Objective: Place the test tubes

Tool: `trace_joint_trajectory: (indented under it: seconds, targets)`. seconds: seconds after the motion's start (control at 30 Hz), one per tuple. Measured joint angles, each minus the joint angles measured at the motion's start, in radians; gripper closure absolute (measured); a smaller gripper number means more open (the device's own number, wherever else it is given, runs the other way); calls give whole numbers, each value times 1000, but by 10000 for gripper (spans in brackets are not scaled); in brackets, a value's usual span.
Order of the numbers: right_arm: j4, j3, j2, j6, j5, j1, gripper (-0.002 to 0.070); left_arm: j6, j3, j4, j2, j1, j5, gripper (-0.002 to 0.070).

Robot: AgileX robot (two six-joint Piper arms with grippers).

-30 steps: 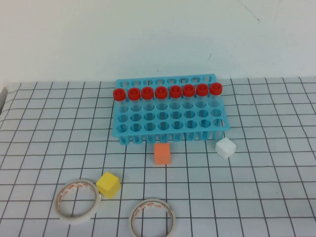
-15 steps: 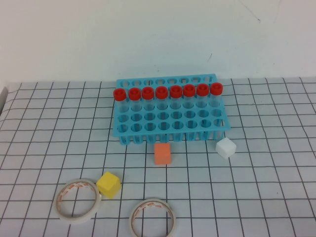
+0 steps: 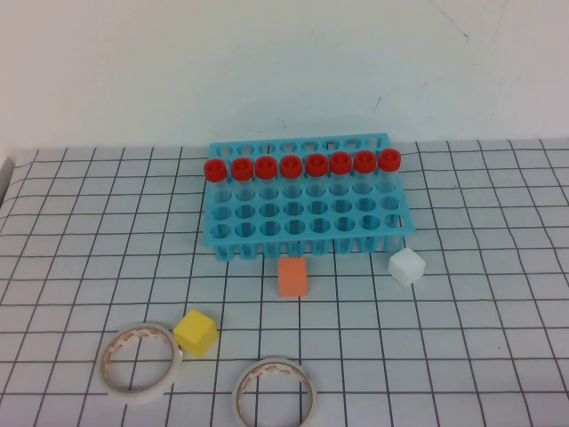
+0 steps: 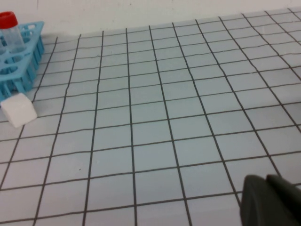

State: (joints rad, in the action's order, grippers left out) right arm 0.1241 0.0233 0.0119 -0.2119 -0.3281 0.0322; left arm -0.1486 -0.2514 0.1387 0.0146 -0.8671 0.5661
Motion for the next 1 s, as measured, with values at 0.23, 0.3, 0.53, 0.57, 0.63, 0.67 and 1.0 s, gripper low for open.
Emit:
trace_joint_trajectory:
  seconds: [0.23,0.3,0.53,0.57,0.63,0.67,1.0]
  targets:
    - [0,-2,0,-13,-6,0,678,0,0,0,0,0,0,676]
    - [0,-2,0,-13,-6,0,678,0,0,0,0,0,0,676]
    - [0,-3,0,-13,-11,0,678,0,0,0,0,0,0,676]
    - [0,-3,0,-13,-11,0,678,0,0,0,0,0,0,676]
    - [0,-3,0,-13,-13,0,678,0,0,0,0,0,0,676]
    - [0,-3,0,-13,-13,0,678,0,0,0,0,0,0,676]
    - [2,-3,0,-13,-13,0,678,0,109,-139,0,94,-155,676]
